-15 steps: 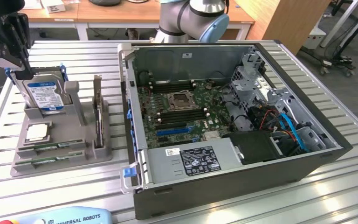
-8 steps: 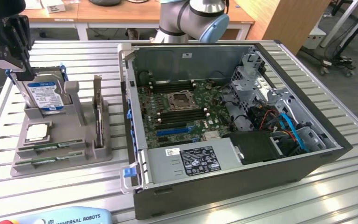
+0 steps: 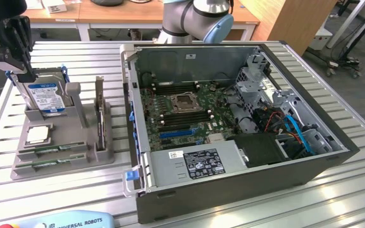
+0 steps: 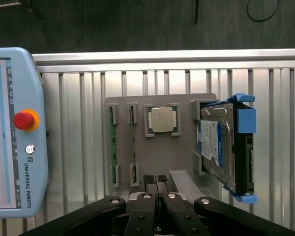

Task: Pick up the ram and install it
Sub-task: 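Pick up the ram and move it above insertion slot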

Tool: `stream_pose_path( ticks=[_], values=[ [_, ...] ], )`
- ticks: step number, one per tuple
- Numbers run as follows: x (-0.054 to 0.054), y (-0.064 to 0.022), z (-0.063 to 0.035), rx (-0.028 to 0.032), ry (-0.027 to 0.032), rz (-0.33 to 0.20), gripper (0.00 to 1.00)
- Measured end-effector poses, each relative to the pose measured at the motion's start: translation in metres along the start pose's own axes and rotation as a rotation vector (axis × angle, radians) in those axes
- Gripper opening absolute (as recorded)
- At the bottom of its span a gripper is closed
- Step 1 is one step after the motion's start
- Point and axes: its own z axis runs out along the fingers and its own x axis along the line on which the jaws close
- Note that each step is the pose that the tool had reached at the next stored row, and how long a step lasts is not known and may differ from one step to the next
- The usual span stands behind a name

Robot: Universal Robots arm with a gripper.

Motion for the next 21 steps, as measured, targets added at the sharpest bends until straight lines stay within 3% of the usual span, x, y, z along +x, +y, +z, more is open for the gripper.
stream_pose_path(
  ticks=[4,19,21],
  values=[
    [-0.0001,0.0000,0.0010,0.0009,-0.0085,0.000,0.10],
    [0.0000,0.0000,0.0011,0.0010,-0.0089,0.000,0.10],
    [0.0000,0.0000,0.0011,0.0010,-0.0088,0.000,0.16]
  ],
)
